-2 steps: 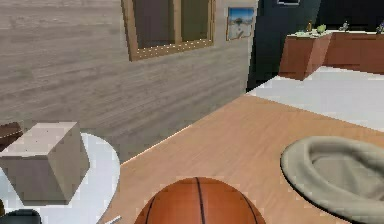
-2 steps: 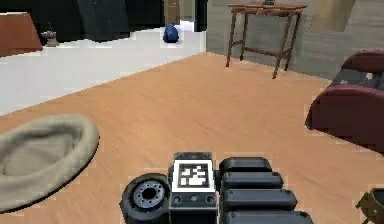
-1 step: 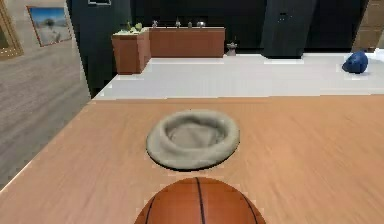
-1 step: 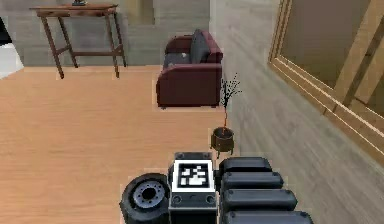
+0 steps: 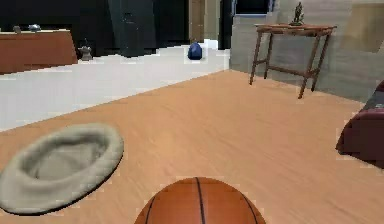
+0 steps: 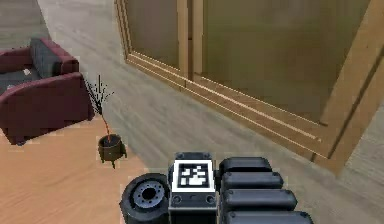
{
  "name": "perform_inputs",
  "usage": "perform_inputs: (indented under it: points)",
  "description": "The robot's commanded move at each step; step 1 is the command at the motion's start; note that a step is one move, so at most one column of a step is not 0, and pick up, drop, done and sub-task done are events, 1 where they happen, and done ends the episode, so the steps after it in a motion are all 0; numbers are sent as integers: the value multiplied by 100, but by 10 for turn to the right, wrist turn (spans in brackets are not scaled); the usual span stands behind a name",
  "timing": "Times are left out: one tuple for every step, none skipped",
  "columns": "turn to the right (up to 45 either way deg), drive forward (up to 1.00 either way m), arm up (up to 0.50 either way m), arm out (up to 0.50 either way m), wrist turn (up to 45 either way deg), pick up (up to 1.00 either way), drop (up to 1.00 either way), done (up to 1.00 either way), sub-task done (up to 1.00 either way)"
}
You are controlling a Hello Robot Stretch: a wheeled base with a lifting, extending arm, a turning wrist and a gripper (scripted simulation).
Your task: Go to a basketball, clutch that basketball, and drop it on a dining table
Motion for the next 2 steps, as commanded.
perform_inputs:
  points:
    - [450, 0, 0, 0, 0, 0, 0, 0, 0]
    - [450, 0, 0, 0, 0, 0, 0, 0, 0]
